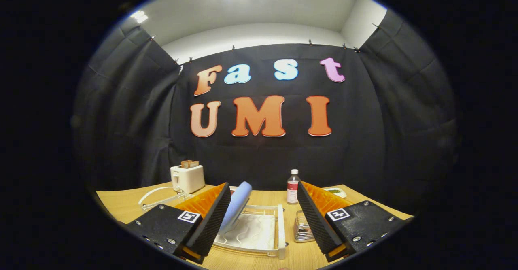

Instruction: Take the plate from the dish rack, then take the spoon from the basket and place it into the plate.

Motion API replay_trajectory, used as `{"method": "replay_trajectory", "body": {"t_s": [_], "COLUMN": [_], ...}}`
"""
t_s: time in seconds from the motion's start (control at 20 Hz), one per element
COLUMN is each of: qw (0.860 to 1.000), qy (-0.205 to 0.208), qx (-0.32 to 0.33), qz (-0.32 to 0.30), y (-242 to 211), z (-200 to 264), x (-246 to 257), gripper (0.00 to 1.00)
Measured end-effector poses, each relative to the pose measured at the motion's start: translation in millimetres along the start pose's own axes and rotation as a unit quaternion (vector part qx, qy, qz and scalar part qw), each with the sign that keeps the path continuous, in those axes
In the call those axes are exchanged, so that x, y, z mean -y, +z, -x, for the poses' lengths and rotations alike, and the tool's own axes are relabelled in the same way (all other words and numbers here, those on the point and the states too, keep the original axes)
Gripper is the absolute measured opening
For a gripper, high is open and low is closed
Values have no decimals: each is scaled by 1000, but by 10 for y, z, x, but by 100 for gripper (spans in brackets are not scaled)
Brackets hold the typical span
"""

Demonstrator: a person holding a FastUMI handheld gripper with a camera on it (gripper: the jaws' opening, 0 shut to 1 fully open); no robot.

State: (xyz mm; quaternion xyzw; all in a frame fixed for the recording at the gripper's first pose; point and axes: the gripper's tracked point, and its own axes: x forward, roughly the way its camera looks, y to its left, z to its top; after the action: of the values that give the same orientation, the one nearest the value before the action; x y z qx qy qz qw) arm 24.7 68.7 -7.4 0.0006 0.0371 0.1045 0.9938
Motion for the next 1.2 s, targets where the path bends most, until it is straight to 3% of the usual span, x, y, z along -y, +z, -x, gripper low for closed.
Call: {"method": "replay_trajectory", "body": {"t_s": [0.3, 0.5, 0.8, 1.2], "qw": [995, 987, 963, 926], "qy": [49, 53, 97, 48], "qx": [-85, -145, -253, -375], "qz": [23, 35, -6, -7], "y": [-37, -69, -354, -935], "z": [-485, -683, -912, -1135], "x": [-226, -258, -507, -362], "gripper": [98, 98, 98, 95]}}
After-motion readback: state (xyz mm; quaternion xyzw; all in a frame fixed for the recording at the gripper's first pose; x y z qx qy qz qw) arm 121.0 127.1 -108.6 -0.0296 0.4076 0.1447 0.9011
